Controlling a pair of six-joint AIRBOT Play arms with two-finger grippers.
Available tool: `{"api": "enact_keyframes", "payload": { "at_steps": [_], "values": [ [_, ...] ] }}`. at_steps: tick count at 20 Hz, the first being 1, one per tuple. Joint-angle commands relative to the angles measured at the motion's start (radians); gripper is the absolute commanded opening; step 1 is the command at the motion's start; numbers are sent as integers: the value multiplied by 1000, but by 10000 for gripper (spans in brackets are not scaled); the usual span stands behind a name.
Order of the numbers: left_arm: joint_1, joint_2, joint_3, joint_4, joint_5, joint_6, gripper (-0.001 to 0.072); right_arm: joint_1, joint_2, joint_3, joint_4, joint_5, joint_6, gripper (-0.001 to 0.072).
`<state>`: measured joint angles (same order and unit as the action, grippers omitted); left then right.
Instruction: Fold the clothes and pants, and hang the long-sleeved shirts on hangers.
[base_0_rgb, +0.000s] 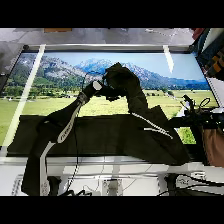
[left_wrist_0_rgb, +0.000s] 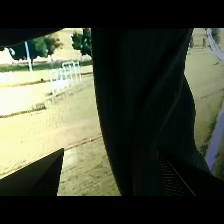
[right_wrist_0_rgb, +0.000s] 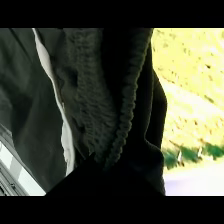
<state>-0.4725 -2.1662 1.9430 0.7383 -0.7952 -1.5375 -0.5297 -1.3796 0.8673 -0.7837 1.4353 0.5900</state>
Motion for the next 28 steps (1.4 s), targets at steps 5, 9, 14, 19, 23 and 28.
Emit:
{"api": "enact_keyframes", "payload": {
  "at_steps": [5, 9, 14, 19, 23, 28],
  "values": [
    [-78, -61, 25, -8, 188, 19, 578, 0, 8, 0, -1, -6, 5, 40],
    [-108, -86, 25, -7, 249, 19, 331, 0, 8, 0, -1, -6, 5, 40],
    [-114, -78, 26, -6, 394, 19, 16, 0, 8, 0, 10, -18, 5, 40],
    [-60, 37, 26, 39, 220, 183, 14, 0, 8, 0, 46, -93, 69, 39],
    [-36, 245, 26, 455, -73, 192, 14, 0, 8, 0, 45, -195, 143, 39],
    [-61, 503, 26, 638, -331, 192, 15, 0, 8, 0, -7, -252, 233, 39]
  ]
}}
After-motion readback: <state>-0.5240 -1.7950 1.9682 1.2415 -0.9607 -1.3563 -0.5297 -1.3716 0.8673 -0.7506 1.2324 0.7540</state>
